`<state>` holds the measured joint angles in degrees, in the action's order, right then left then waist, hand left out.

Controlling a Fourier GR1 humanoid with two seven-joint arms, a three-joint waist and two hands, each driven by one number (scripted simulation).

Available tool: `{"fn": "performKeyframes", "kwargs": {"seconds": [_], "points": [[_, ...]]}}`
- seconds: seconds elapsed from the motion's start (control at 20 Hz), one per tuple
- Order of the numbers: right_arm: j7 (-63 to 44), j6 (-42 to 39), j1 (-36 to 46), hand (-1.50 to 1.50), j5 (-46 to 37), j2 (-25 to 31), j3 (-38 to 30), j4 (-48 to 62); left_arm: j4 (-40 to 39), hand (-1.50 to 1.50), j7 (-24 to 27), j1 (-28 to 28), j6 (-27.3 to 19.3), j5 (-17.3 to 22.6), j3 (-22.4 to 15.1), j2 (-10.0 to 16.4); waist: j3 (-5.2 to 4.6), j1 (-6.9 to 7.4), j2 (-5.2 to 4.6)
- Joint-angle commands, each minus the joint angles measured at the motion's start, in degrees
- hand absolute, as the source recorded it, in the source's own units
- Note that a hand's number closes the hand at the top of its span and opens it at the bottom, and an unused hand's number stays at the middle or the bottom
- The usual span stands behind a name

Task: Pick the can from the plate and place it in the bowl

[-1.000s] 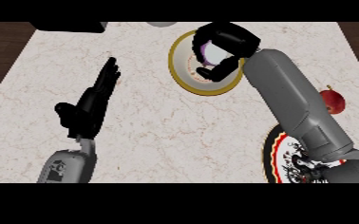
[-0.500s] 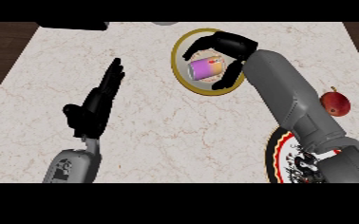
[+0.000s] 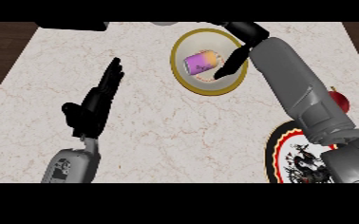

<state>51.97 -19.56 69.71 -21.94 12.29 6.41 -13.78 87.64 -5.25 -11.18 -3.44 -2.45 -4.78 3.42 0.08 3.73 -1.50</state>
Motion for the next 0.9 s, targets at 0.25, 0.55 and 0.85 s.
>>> {"fn": "performKeyframes", "kwargs": {"seconds": [0.25, 0.55, 0.85], "points": [[0.9, -19.2, 2.3, -1.50, 5.7, 6.0, -4.4, 5.0, 0.4, 0.00, 1.4, 1.0, 0.6, 0.5, 0.2, 0.0, 0.00, 0.30, -0.41], [-1.5, -25.2, 1.4, -1.50, 7.7, 8.7, -5.2, 5.1, 0.5, 0.00, 0.3, 0.3, -0.5, -1.3, -1.1, -0.7, 0.13, 1.06, -0.87], [-1.6, -31.4, 0.3, -1.50, 8.1, 11.4, -3.7, 2.1, 0.5, 0.00, -0.4, -0.4, 0.1, -0.5, -0.6, -0.3, 0.22, 1.06, -0.94]]}}
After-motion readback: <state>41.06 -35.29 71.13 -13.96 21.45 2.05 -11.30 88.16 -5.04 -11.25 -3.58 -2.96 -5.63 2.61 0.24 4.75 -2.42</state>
